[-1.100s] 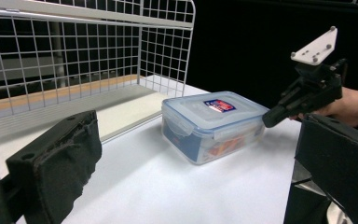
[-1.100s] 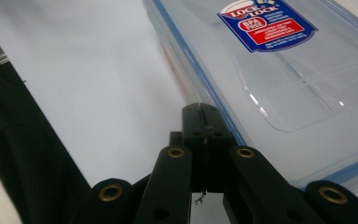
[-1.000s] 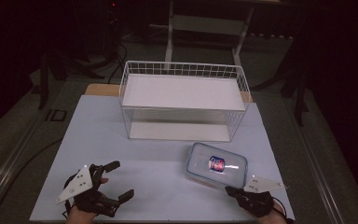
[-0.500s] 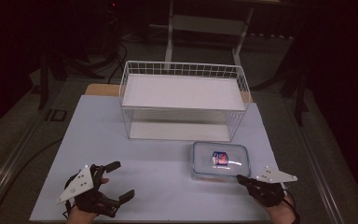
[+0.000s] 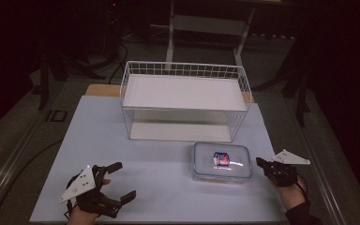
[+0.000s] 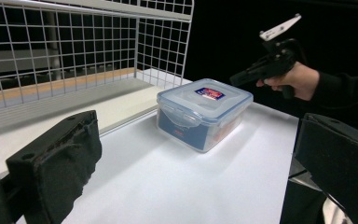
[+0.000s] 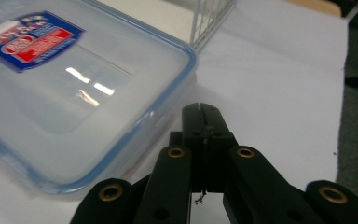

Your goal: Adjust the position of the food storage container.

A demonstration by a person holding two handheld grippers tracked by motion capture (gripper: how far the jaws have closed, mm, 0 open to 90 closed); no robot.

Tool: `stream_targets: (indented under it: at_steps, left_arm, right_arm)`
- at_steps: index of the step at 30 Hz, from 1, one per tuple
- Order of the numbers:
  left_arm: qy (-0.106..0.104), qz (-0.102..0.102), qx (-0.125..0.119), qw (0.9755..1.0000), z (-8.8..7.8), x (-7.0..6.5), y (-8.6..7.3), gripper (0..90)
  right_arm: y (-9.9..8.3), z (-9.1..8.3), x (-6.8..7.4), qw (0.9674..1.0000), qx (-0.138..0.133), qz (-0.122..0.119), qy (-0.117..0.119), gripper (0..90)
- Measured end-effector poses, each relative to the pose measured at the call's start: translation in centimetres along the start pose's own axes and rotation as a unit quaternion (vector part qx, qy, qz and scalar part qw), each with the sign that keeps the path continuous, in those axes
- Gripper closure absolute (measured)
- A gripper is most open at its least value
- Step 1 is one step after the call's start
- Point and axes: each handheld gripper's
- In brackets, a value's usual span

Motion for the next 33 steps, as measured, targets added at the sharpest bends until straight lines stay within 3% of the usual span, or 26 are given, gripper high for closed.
stream_targets:
  at_steps: [5, 7, 12, 22, 33]
  left_arm:
    - [-0.001, -0.002, 0.001, 1.0, 0.0, 0.0, 0.0, 0.2]
    - [-0.003, -0.004, 0.003, 1.0, 0.1, 0.0, -0.1, 0.2]
    - [-0.008, -0.002, 0.007, 0.9999, 0.3, -0.1, -0.1, 0.2]
    - [-0.009, -0.002, 0.01, 0.9999, 0.3, -0.1, -0.2, 0.2]
    - [-0.009, -0.002, 0.011, 0.9999, 0.3, -0.2, -0.2, 0.2]
  right_arm:
    - [0.2, 1.0, 0.3, 0.9998, 0.008, -0.007, 0.017, 90.0]
    - [0.2, 1.5, 0.8, 0.9999, 0.007, -0.011, 0.007, 90.0]
    - [0.9, 1.8, 1.3, 0.9998, 0.001, -0.013, 0.015, 90.0]
    - [1.8, 3.0, 3.5, 0.9985, 0.001, -0.017, 0.052, 90.0]
    - [3.4, 5.1, 6.0, 0.9956, 0.001, -0.043, 0.084, 90.0]
Point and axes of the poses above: each handheld gripper's, and its own axes: z roughly forward along the jaws, y roughly out of its top, x roughly to its left, and after that the axes turned 6 degrees about y, right-handed
